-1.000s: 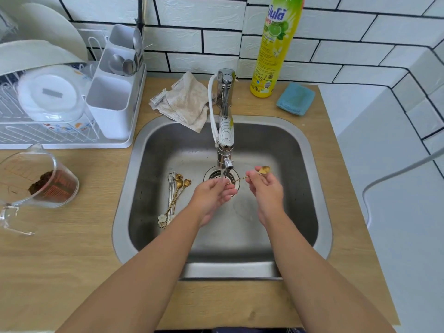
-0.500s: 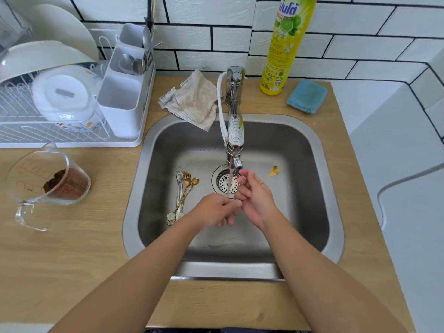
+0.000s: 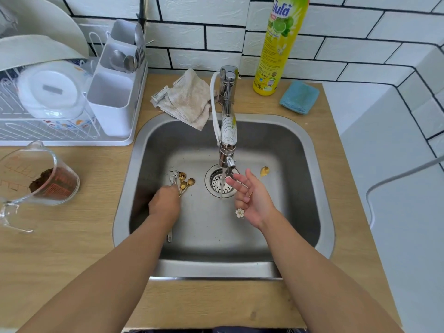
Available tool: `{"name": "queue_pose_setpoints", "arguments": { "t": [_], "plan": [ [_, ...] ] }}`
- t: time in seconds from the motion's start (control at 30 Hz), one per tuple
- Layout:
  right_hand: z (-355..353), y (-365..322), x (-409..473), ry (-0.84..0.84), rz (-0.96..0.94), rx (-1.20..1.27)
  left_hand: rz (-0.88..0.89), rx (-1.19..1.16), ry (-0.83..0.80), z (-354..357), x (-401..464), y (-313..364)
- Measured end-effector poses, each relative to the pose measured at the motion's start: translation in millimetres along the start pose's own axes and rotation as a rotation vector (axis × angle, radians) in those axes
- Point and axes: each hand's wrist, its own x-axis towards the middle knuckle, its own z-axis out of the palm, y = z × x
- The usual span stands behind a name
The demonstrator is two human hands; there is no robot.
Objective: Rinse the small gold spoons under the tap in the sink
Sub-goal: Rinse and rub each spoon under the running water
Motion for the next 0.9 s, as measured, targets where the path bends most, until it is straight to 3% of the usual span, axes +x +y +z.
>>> {"name": "queue_pose_setpoints", "arguments": {
  "t": [0.1,0.27,0.4,0.63,0.9],
  "plan": [
    [-1,0,1,0.007,-0.003,-0.018,-0.014,-0.005,0.01,-4,-3,-1],
    [-2,1,3,0.059,-0.024,-0.065,0.103,-0.122,0.121,-11,-17,8],
    [0,3,4,0.087,-0.03,-0.118,0.134,-0.228,0.097,-13,-25,8],
    [8,2,10,0.156,-0.133,-0.22,0.251,-0.635,-0.14,-8,-43,19],
    [8,26,10,-0.011,-0.248,-0.478,0.247,-0.859,-0.263,-6,-44,21]
  ]
}}
